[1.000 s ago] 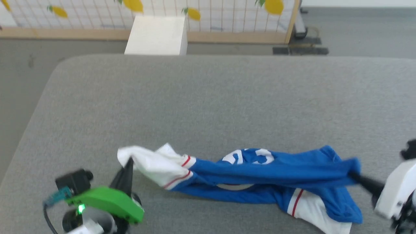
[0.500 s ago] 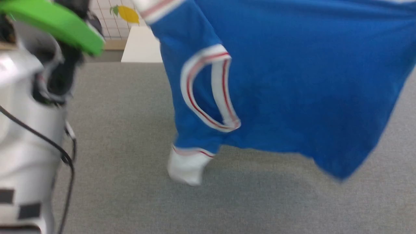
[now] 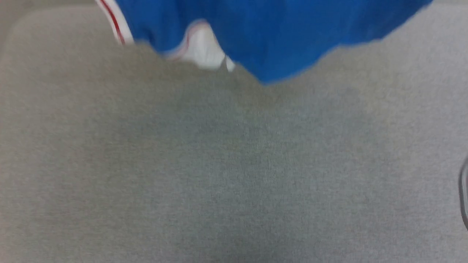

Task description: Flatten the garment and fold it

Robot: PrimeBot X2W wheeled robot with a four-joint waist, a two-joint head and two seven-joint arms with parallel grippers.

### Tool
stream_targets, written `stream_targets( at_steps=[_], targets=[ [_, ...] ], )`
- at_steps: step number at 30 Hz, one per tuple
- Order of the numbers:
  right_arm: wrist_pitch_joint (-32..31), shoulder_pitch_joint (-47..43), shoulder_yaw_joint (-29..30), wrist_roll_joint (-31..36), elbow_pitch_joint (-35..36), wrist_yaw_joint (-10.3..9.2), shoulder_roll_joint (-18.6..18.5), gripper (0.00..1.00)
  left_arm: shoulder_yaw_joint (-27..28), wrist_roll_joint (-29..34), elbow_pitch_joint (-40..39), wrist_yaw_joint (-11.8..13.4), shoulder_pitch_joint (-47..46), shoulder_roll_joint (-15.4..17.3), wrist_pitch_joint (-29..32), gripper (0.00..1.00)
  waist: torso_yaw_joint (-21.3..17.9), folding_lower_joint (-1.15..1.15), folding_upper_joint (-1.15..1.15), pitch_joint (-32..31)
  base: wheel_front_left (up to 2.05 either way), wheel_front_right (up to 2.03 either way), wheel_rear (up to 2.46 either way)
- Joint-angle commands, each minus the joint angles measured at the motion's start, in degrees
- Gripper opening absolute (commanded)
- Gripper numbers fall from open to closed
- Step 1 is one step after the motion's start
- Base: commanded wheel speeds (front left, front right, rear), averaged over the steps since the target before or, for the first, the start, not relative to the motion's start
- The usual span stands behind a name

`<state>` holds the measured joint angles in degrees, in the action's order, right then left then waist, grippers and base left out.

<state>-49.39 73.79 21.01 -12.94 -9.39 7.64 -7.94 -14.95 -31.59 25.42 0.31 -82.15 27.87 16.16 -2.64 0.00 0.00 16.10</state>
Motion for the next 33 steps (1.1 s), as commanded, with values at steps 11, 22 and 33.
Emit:
stream_targets(
  at_steps=[11,22,33],
  targets=[
    [21.26,20.41,6.47,10.97,-10.16,-0.15,4.86,0.0,2.37,5.34,6.39,3.06,-17.08,0.01,-17.86,0.0,-3.1,0.0,0.0,20.79,0.0,0.0,0.0],
    [24.31,13.89,2.58,4.93,-12.97,-0.15,4.97,0.0,2.54,0.12,14.88,-4.3,-11.51,-4.59,-27.31,0.0,-0.03,0.0,0.0,22.32,0.0,0.0,0.0],
    [23.42,-17.15,-3.71,-9.58,-1.94,-0.15,1.74,0.0,0.18,-7.33,11.41,-7.66,11.72,-6.41,-30.1,0.0,3.5,0.0,0.0,10.79,0.0,0.0,0.0]
  ],
)
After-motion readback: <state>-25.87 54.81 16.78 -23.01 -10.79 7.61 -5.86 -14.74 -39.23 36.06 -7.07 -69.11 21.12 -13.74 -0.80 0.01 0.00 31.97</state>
